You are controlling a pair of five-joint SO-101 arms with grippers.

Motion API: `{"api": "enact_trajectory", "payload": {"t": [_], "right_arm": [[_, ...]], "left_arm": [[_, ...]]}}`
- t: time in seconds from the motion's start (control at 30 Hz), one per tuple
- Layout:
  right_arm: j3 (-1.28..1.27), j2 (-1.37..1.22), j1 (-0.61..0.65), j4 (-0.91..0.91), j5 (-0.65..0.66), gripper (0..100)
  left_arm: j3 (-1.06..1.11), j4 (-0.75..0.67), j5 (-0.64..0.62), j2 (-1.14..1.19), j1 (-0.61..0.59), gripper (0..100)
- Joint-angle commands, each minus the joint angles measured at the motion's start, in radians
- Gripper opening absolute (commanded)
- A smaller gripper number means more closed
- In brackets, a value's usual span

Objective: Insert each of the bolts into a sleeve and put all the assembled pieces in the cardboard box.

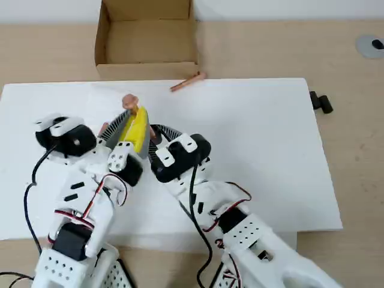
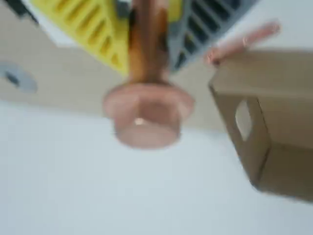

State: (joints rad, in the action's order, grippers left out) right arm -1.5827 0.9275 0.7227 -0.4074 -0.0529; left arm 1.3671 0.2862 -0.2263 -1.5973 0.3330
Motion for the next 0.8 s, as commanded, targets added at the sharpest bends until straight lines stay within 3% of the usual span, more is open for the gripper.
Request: {"api": "enact_trajectory", "payload": {"t": [0.0, 0.2, 0.47, 0.77], "right_arm": [[0.074, 0.007, -0.012, 0.003, -0.006, 0.9], [0.074, 0.007, -0.012, 0.003, -0.006, 0.9], [0.074, 0.007, -0.012, 0.003, -0.006, 0.9], [0.074, 0.007, -0.012, 0.003, -0.006, 0.9]], "left_arm": [[0.025, -0.069, 0.009, -0.015, -0.005, 0], [0.069, -0.08, 0.043, -0.016, 0.003, 0], [0.19, -0.288, 0.112, -0.016, 0.003, 0], [0.187, -0.301, 0.114, -0.016, 0.003, 0]]}}
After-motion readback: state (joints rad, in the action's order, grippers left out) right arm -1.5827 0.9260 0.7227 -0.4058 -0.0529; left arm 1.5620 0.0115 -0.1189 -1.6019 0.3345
